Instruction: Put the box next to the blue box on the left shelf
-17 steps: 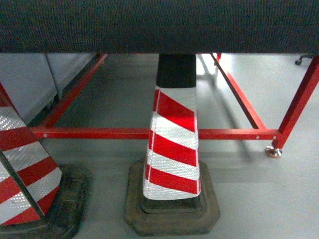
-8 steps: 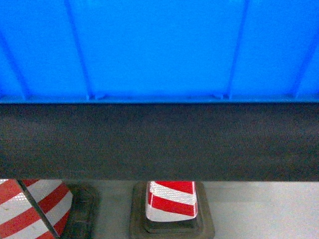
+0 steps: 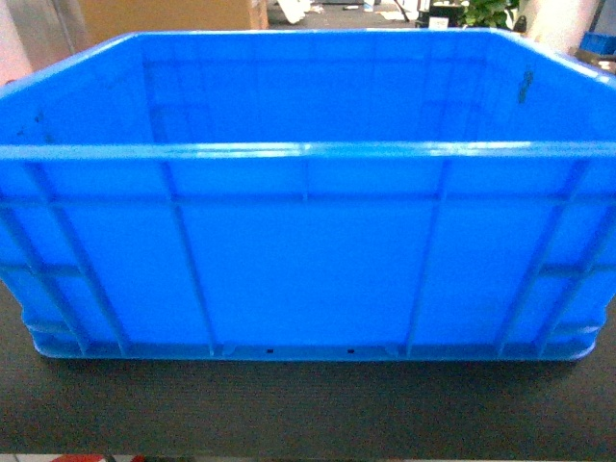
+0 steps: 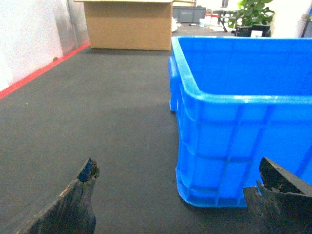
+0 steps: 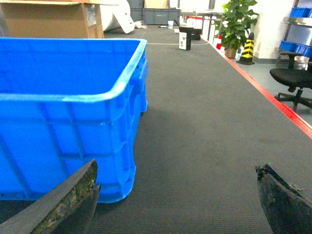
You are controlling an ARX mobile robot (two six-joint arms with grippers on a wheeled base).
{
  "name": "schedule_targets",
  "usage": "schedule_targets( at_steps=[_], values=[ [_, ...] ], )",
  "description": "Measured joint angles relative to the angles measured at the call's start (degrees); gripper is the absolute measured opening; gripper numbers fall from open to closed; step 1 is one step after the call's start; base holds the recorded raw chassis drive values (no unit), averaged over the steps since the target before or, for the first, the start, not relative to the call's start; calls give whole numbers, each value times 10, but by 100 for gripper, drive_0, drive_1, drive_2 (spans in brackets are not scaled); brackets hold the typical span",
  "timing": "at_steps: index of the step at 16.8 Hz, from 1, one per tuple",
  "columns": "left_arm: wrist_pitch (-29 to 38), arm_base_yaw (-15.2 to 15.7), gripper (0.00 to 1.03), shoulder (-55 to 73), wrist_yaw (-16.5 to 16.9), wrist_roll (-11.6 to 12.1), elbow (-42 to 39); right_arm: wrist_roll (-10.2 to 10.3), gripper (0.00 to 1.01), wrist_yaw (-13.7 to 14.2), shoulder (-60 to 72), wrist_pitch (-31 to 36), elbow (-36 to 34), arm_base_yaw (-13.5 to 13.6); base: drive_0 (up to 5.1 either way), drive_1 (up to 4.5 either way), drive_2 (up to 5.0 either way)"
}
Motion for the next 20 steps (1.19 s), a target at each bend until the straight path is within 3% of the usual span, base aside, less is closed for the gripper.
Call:
schedule_targets(
  at_steps=[20],
  values=[
    [1, 0, 98, 0, 0, 0, 0, 0, 98, 0, 0, 0, 0, 0, 0, 0, 0]
  ],
)
